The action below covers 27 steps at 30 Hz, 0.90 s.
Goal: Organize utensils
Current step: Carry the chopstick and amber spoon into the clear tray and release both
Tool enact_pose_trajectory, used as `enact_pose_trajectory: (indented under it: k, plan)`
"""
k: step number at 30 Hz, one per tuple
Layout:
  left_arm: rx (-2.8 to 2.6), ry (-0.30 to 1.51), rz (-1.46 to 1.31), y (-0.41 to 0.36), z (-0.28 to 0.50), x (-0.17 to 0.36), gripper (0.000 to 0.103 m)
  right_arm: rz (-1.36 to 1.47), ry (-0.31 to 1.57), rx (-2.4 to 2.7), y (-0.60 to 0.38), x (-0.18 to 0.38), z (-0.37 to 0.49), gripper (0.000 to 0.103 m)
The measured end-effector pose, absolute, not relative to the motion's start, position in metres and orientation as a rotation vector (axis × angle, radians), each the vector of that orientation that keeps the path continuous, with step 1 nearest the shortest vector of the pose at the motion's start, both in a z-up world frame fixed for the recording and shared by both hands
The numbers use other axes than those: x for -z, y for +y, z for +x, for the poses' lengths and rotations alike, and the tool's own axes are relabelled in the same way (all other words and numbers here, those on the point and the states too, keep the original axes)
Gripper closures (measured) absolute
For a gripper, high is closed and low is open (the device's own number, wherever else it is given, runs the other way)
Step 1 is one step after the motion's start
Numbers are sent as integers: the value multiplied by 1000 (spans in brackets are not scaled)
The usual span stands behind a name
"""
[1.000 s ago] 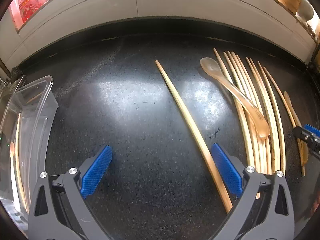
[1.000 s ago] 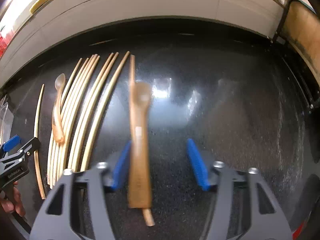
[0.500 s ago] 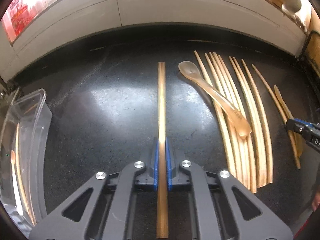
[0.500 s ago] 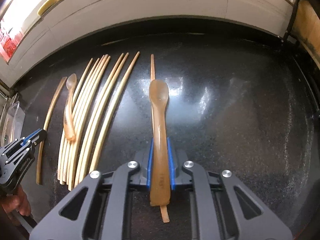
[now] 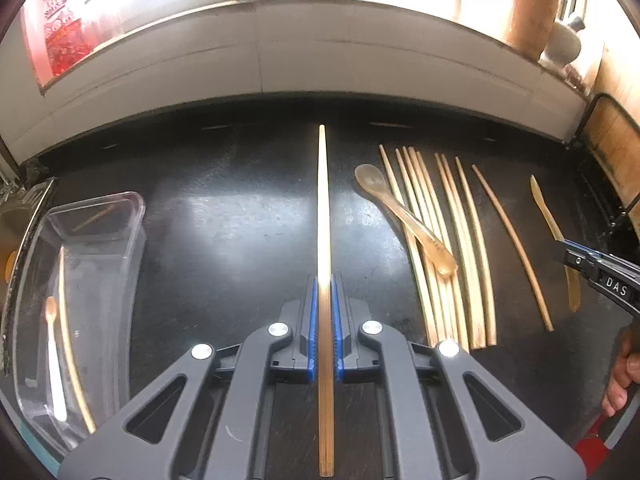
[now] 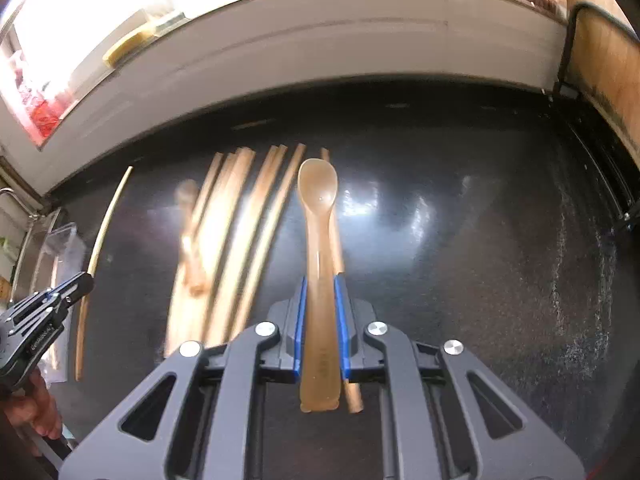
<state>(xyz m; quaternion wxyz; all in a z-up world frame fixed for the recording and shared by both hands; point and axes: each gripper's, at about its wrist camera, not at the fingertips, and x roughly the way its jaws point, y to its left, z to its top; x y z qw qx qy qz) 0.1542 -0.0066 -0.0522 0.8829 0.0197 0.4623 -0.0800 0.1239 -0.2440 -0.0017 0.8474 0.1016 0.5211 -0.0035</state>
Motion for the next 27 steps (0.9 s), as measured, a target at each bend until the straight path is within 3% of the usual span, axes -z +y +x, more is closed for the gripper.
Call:
enact_pose_trajectory:
  k: [15,27]
  plan:
    - [-39,897,-7,115,109,-2,97,131,1060,-339,-84,-62,121,89]
    - [-185,895,-78,212,76,-6,97,74,1102,-585,62,-79,125,89]
